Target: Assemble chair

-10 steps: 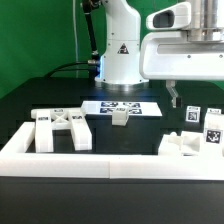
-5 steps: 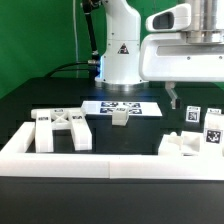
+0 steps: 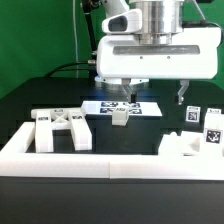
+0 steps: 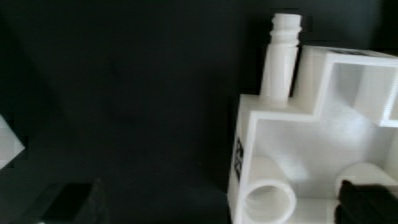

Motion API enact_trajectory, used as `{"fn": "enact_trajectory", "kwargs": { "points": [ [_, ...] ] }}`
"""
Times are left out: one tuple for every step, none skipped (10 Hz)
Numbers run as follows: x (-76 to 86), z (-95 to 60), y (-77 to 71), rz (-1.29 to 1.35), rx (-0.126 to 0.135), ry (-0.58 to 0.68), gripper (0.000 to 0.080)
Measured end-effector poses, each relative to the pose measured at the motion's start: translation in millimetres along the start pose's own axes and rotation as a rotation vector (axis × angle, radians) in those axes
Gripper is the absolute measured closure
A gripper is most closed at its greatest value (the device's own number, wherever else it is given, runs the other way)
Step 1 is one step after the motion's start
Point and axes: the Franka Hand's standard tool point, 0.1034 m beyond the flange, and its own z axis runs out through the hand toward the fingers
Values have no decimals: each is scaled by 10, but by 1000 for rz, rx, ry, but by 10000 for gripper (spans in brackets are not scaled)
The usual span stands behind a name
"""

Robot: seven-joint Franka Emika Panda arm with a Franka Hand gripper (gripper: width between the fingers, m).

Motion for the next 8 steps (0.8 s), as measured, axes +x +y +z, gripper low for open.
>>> {"fn": "enact_trajectory", "kwargs": {
  "points": [
    [0, 0, 1, 0, 0, 0, 151],
    [-2, 2, 3, 0, 0, -1, 151],
    [-37, 19, 81, -10, -4, -5, 151],
    [-165, 69, 312, 7, -18, -18, 151],
    [-312, 114, 525, 24, -31, -34, 151],
    [-409, 158, 713, 28, -38, -52, 151],
    [-457, 187, 878, 48, -38, -60, 151],
    [-483, 204, 927, 57, -40, -64, 151]
  ]
}}
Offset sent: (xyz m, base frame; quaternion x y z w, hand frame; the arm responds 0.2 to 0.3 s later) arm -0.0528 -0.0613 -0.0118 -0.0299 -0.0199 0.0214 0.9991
